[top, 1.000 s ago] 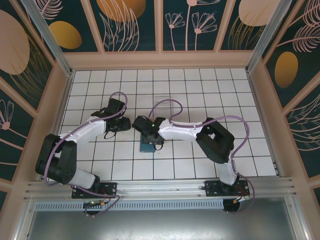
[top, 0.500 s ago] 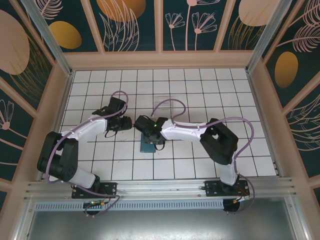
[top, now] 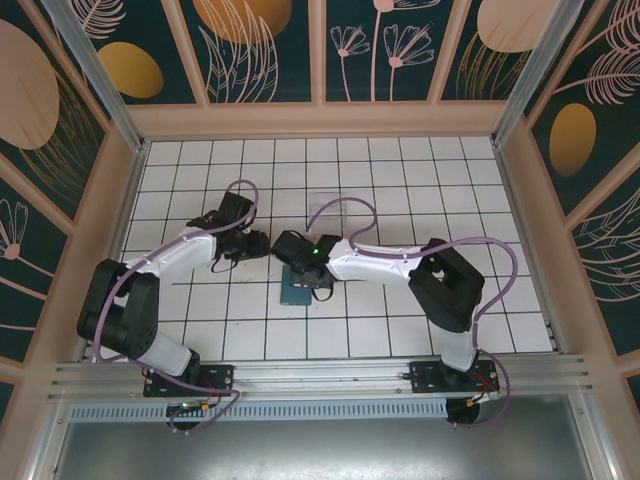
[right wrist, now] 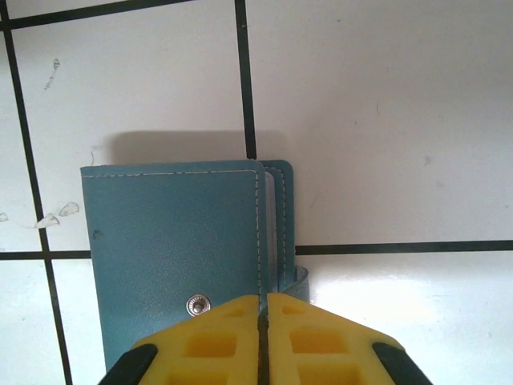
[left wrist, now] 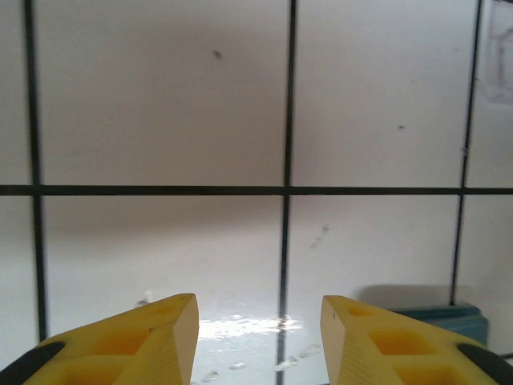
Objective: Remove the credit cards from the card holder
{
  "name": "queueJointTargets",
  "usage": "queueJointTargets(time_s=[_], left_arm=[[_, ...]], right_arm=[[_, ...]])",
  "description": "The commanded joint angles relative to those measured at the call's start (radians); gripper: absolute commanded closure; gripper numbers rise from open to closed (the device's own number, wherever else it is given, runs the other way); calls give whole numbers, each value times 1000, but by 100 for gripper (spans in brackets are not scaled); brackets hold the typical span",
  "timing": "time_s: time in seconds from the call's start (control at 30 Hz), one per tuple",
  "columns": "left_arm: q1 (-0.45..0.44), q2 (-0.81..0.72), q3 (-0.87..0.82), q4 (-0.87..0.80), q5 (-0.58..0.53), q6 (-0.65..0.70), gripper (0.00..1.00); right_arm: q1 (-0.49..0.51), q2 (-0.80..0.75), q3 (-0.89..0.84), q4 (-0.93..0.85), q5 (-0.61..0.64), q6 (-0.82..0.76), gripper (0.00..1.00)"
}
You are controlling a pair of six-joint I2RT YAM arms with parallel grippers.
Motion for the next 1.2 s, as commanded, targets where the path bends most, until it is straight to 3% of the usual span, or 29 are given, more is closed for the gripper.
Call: queueJointTargets(time_s=[0.0, 0.33, 0.8, 1.17], left_arm=[[-43, -26, -30, 33, 94, -43, 55], [-134, -32, -102, 113, 190, -123, 52], [-136, -96, -120, 128, 276, -122, 37], [-136, -89, -134, 126, 314, -105, 33]], right_arm=[[1, -56, -17, 5, 29, 20, 93], [-3, -112, -27, 51, -7, 24, 95], [-4, -170, -25, 68, -28, 28, 95], [-4, -192, -18, 71, -30, 28, 96]])
